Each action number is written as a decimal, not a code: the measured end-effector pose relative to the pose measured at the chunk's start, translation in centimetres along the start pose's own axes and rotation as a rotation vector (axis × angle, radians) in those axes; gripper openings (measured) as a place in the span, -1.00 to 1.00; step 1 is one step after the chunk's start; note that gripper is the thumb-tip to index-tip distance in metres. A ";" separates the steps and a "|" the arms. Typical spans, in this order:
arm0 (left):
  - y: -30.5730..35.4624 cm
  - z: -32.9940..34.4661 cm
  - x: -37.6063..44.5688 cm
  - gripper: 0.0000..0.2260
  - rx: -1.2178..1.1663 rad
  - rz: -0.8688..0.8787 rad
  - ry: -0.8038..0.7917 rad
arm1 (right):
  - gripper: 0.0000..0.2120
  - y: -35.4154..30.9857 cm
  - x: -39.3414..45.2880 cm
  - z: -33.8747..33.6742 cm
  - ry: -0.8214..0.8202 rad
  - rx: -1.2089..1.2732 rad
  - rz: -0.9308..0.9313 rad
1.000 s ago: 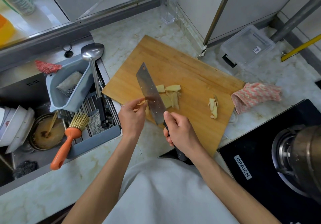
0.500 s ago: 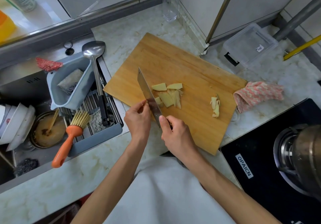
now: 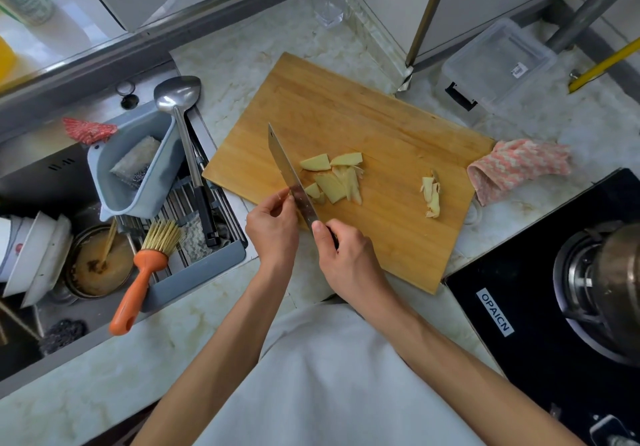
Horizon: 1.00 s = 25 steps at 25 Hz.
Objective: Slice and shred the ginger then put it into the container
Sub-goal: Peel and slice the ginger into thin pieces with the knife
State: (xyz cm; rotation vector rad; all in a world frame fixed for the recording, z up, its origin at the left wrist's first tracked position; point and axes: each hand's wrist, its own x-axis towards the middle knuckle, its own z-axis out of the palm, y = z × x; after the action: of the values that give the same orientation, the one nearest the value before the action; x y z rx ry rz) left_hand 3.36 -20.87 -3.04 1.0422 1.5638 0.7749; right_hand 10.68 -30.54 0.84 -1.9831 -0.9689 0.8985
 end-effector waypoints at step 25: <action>0.3 0.2 0.1 -0.81 0.166 0.108 0.058 | -0.60 -0.1 1.8 0.3 -0.084 -0.064 -0.010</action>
State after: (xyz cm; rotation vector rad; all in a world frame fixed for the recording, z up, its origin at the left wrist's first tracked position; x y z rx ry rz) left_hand 3.62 -20.69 -2.90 1.2427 1.6534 0.7637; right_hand 11.21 -28.92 0.33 -2.0056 -1.0654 0.9633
